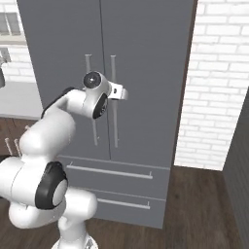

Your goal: Take the strawberry from the fridge and place it on top of the pancake, located on the dining counter.

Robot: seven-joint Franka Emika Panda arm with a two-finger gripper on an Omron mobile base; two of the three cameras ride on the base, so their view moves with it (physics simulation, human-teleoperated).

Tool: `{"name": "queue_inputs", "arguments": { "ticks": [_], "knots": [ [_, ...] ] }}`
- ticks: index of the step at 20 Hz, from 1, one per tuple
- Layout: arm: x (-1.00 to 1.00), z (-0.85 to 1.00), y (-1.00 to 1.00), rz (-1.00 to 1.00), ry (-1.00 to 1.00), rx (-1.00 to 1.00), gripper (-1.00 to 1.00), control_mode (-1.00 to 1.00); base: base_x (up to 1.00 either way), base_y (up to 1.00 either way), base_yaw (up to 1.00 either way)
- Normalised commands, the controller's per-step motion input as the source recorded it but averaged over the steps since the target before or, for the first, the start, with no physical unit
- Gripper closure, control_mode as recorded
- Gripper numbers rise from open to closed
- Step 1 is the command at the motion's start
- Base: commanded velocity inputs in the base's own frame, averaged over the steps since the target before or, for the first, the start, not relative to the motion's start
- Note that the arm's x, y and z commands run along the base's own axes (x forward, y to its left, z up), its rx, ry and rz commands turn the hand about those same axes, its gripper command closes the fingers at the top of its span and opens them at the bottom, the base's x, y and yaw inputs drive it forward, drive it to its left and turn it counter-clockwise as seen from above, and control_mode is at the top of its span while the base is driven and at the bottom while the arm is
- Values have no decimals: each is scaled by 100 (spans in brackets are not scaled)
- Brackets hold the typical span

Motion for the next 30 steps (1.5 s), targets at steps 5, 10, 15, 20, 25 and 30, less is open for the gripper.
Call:
{"name": "queue_inputs", "arguments": {
  "ticks": [5,10,15,20,25,30],
  "knots": [
    [52,-2,-4,-4,0,0,-100,-100,0,0,0],
    [48,-13,0,-1,-7,0,-100,-100,0,0,0],
    [56,-2,0,0,-2,0,-100,-100,0,0,0],
    [50,0,-1,0,-1,0,-100,-100,0,0,0],
    [47,0,-9,1,-1,0,100,-100,0,0,0],
    [4,0,-20,2,0,0,100,-100,0,0,0]
  ]
}}
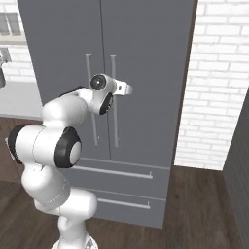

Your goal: Take the strawberry from the fridge and place it on top of the pancake, located on the dining counter.

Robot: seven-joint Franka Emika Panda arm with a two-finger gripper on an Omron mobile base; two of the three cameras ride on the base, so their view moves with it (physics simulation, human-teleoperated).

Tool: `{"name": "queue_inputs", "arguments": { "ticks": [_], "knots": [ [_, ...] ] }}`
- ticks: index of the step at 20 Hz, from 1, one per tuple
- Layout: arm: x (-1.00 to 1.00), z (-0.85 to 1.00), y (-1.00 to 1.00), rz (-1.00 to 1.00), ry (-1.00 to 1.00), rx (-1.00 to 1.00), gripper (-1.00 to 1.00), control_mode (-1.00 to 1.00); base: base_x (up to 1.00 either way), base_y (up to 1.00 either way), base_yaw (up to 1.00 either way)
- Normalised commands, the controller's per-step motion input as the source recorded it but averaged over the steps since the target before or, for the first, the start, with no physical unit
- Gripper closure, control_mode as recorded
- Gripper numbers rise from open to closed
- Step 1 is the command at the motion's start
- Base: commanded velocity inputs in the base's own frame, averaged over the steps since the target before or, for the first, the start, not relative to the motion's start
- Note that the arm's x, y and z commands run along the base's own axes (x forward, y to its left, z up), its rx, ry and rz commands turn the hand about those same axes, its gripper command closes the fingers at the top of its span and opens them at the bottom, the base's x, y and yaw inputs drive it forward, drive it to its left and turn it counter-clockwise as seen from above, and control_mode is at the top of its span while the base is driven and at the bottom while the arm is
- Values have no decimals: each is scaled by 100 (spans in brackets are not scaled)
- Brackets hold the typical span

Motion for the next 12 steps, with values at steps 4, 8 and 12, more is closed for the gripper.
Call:
{"name": "queue_inputs", "arguments": {
  "ticks": [4,8,12],
  "knots": [
    [-78,0,-52,0,0,4,100,-100,0,0,0],
    [-100,0,-83,0,0,5,100,-100,0,0,0],
    [-98,5,-99,0,3,7,100,-100,0,0,0]
  ]
}}
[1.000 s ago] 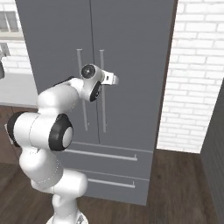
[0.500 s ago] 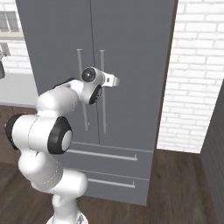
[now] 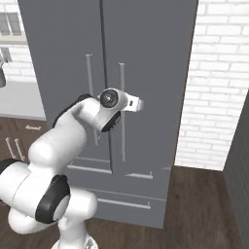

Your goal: Take the strawberry from the fridge and place it on top of the pancake, located on the dining counter.

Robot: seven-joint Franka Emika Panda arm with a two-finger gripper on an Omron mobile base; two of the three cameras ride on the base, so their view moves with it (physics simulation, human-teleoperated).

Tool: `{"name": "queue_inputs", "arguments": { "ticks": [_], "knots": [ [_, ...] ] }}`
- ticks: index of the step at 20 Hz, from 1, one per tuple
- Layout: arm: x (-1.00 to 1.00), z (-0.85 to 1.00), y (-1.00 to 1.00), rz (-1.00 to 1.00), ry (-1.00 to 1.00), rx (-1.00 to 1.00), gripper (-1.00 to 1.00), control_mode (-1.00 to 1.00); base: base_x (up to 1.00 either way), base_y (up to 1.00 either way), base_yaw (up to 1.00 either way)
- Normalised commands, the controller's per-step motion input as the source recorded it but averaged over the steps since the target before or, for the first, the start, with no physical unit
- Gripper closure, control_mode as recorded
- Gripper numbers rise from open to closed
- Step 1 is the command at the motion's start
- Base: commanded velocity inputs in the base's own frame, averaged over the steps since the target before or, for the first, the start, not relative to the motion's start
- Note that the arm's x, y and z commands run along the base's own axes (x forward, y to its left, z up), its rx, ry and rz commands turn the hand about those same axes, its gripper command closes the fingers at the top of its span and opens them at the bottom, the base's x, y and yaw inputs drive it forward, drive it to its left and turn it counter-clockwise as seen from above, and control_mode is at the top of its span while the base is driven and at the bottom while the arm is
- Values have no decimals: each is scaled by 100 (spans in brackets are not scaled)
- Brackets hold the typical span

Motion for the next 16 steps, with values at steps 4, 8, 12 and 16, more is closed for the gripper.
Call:
{"name": "queue_inputs", "arguments": {
  "ticks": [4,8,12,16],
  "knots": [
    [-93,3,-100,0,2,14,100,-100,0,0,0],
    [-42,1,-100,0,15,13,100,-100,0,0,0],
    [-18,5,-98,0,18,7,-100,-100,0,0,0],
    [-28,8,-98,0,19,5,-100,-100,0,0,0]
  ]
}}
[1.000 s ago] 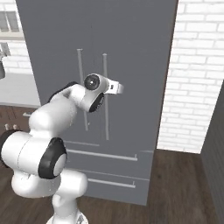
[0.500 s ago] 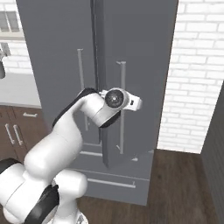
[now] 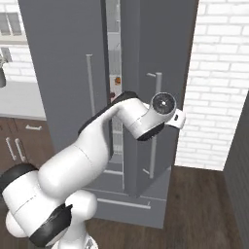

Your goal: Take the strawberry from the fridge and place it on top of the pancake, located on the dining counter.

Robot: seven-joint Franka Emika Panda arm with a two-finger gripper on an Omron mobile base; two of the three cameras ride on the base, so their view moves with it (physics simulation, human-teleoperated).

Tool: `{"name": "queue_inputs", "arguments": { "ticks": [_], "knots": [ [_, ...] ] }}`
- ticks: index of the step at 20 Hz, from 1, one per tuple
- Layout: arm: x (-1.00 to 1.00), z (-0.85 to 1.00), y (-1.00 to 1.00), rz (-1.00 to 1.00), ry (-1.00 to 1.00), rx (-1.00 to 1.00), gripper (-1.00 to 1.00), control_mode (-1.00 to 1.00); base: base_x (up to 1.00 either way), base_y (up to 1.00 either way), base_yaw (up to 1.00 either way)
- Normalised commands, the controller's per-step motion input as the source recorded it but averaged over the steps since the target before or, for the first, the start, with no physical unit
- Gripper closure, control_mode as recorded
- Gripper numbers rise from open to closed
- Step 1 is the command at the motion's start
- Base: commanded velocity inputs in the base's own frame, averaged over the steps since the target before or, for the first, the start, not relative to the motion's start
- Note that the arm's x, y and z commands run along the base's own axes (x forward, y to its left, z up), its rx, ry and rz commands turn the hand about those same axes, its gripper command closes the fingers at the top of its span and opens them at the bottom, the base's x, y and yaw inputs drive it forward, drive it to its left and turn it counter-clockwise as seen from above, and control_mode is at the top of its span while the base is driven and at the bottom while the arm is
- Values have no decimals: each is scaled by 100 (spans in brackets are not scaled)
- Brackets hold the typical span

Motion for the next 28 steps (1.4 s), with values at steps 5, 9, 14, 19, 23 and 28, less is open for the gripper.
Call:
{"name": "queue_inputs", "arguments": {
  "ticks": [5,9,14,19,23,28],
  "knots": [
    [-72,2,-36,-6,7,1,-100,-100,0,0,0],
    [-100,4,31,-8,-2,-3,-100,-100,0,0,0],
    [-85,22,100,-1,-1,-32,-100,-100,0,0,0],
    [-1,6,100,0,6,-64,-100,-100,0,0,0],
    [47,0,100,0,8,-59,-100,-100,0,0,0],
    [99,12,98,0,31,-49,-100,-100,0,0,0]
  ]
}}
